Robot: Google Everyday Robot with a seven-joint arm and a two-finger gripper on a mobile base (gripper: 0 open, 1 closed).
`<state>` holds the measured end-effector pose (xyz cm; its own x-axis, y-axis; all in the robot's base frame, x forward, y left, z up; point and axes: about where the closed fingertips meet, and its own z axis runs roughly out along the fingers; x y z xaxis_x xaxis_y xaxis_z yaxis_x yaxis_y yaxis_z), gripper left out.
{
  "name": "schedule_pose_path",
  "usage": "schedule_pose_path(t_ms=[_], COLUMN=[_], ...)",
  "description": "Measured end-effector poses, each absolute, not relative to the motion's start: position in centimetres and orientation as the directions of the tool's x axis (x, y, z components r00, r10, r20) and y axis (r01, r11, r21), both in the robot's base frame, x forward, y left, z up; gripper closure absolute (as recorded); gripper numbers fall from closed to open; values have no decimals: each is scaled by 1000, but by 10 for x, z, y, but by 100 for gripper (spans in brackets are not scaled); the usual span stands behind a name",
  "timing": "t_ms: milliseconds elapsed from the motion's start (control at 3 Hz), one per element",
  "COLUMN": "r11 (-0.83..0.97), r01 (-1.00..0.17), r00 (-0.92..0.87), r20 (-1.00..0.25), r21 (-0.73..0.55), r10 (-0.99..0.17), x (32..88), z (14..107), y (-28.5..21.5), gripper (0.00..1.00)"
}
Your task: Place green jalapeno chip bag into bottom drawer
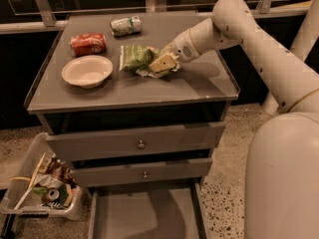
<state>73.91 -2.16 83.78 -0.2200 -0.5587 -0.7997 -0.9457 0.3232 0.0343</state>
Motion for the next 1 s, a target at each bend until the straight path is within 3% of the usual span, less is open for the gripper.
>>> schedule_pose_path(t_ms=[1000], r11=[333], r01=[-943], r00=[-188], r20=[-802], r21=[-14], r10=[-567], x=[705], z=[864], y=[-33], gripper=[100])
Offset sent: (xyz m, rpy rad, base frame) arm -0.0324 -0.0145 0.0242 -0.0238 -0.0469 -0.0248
